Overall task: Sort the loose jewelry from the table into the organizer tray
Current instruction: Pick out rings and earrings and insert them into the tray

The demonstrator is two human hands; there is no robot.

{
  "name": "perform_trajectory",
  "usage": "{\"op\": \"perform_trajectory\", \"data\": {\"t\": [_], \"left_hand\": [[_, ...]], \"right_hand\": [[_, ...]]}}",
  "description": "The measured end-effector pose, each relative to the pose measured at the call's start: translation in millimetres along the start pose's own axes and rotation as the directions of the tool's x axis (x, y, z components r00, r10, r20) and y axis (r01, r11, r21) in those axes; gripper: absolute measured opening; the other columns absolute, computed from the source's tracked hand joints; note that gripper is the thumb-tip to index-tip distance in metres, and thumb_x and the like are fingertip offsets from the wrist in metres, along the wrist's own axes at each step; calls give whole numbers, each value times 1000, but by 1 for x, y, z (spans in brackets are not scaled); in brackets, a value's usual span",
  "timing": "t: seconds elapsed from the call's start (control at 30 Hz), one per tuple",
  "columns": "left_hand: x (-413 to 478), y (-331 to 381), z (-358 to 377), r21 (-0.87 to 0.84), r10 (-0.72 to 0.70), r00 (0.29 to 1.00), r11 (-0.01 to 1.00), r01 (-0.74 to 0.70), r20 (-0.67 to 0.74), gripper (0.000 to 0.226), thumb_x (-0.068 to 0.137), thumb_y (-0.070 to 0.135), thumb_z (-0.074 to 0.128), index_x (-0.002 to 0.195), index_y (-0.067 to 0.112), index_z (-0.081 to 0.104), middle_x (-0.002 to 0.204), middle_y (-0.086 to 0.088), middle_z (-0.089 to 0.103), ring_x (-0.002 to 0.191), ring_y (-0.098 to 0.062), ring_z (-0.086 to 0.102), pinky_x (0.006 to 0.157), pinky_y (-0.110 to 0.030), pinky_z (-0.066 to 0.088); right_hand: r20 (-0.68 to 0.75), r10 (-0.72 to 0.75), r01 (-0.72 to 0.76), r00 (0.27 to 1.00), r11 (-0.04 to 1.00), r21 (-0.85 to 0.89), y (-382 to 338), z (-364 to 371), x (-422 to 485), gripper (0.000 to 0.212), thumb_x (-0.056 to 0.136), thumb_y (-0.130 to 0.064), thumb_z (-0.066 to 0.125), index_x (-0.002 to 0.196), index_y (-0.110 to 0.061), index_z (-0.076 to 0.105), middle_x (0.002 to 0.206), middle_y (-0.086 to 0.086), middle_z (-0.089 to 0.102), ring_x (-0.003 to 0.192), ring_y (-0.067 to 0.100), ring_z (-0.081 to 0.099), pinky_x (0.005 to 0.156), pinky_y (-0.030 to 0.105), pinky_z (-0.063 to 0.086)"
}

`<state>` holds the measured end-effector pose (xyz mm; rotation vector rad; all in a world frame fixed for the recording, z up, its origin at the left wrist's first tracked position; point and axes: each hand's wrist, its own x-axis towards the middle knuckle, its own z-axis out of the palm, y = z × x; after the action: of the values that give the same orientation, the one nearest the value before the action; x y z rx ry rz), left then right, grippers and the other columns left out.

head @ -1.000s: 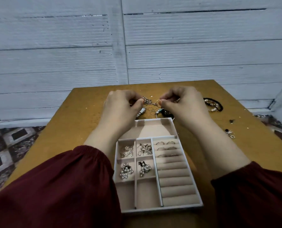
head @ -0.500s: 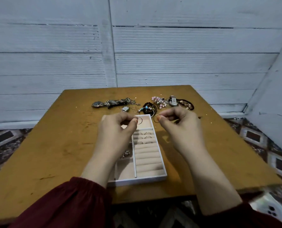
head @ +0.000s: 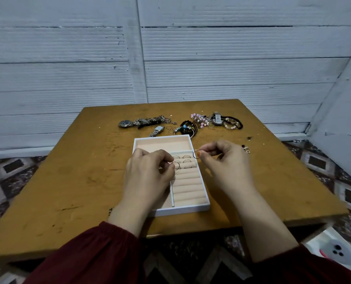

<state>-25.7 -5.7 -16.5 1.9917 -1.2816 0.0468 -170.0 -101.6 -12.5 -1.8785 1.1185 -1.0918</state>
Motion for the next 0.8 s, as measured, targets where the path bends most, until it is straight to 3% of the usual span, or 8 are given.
{"op": "perform_trajectory", "data": {"t": [0.23,0.3,0.4,0.53,0.8], "left_hand": [[-5,3,0,145,99,995,985,-95,-19,9,80,29,70,89,28,70,66,20,41,93,-17,44,71,-28,24],[-5,5,2,193,178,983,967,-167,-38,9,75,24,76,82,25,70,63,17,47,85,-20,48,70,-28,26],[-5,5,5,204,260,964,948,-243,-61,17,62,17,84,70,22,70,57,23,34,72,-24,52,65,-30,32],[-4,2,8,261,318,948,917,-302,-19,15,63,20,84,71,23,72,61,12,63,72,-23,50,65,-30,28],[-2,0,8,285,341,940,901,-327,-1,12,65,24,83,74,26,75,68,11,67,74,-24,51,65,-31,26]], "right_hand": [[-4,17,-17,1000,1000,16,1,-4,-2,8,80,-21,72,74,-25,68,68,-9,66,59,8,57,64,39,55],[-3,8,-8,1000,1000,14,1,-4,-2,8,80,-21,72,74,-25,69,68,-8,66,58,7,56,64,39,55],[-1,-4,4,1000,1000,2,0,-6,-3,7,80,-21,72,74,-25,69,68,-8,66,57,4,55,63,38,55],[-12,3,-3,1000,1000,9,1,-7,-3,7,80,-20,72,75,-24,70,66,-10,65,56,7,55,62,42,56],[0,5,-5,1000,1000,-22,1,-8,-3,4,80,-23,71,77,-25,71,68,-10,65,58,5,57,62,42,57]]}}
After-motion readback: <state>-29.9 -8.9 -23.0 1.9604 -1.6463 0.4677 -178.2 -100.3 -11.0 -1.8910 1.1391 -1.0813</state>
